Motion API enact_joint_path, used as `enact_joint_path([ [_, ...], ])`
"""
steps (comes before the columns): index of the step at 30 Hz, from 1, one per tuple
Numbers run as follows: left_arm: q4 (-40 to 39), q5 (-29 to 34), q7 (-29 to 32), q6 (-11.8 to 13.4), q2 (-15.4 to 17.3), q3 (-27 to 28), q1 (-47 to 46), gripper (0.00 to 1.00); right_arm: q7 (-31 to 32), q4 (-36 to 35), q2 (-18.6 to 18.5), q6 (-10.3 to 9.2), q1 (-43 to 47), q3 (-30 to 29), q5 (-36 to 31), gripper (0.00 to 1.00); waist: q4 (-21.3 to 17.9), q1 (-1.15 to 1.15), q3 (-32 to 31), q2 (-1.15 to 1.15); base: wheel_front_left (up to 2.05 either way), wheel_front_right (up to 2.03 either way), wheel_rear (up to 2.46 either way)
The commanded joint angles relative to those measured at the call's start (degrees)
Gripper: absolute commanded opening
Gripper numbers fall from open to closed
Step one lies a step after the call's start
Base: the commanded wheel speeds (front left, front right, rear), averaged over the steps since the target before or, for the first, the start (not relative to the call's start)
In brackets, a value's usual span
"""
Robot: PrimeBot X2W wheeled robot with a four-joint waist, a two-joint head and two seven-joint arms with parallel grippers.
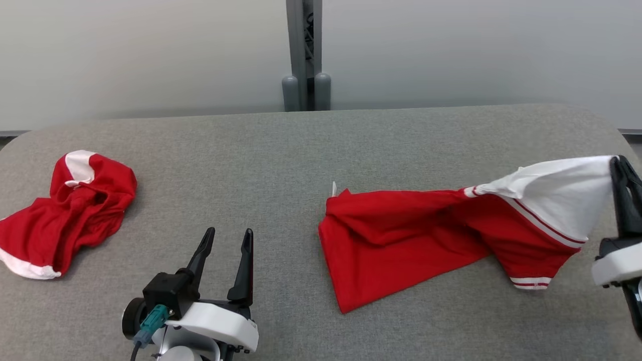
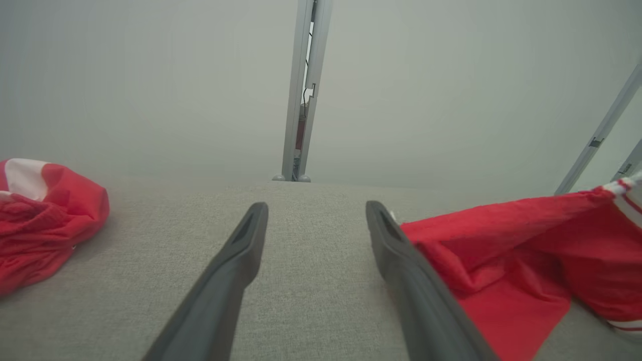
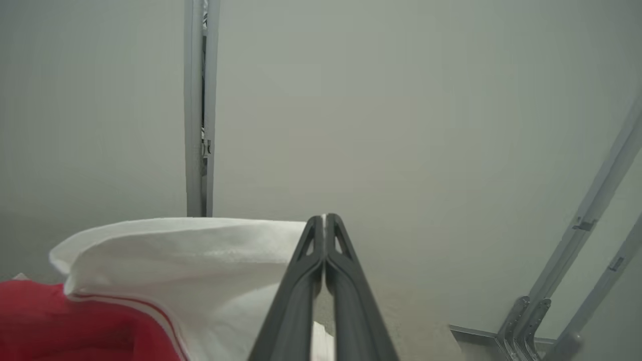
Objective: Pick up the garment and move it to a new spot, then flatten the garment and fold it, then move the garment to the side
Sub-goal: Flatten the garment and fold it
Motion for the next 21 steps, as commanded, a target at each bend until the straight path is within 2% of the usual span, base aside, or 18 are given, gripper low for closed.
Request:
enact_joint_path([
  [1,-0.1,0.2,-0.2,-0.1,0.2,0.0,0.3,1.0,-0.1,1.0,-0.2,0.01,1.5,-1.5,-0.3,0.0,-1.2,0.0,-0.3,-0.01,0.0,0.0,0.0],
  [15,0.3,1.1,-0.2,-0.7,0.2,0.2,0.1,1.0,-0.1,9.5,0.7,0.0,6.5,-14.0,-3.0,0.0,-3.1,0.0,0.2,-0.01,0.0,0.0,0.0],
  [20,0.3,1.3,-0.2,-0.9,0.2,0.1,-0.1,1.0,0.4,17.5,1.3,0.0,6.7,-15.3,-5.2,0.0,-3.1,0.0,0.4,-0.01,0.0,0.0,0.0],
  [21,0.3,1.4,-0.2,-0.9,0.2,0.0,-0.4,1.0,0.3,20.5,1.4,0.01,5.2,-14.7,-5.3,0.48,-3.1,0.0,0.6,-0.01,0.0,0.0,0.0],
])
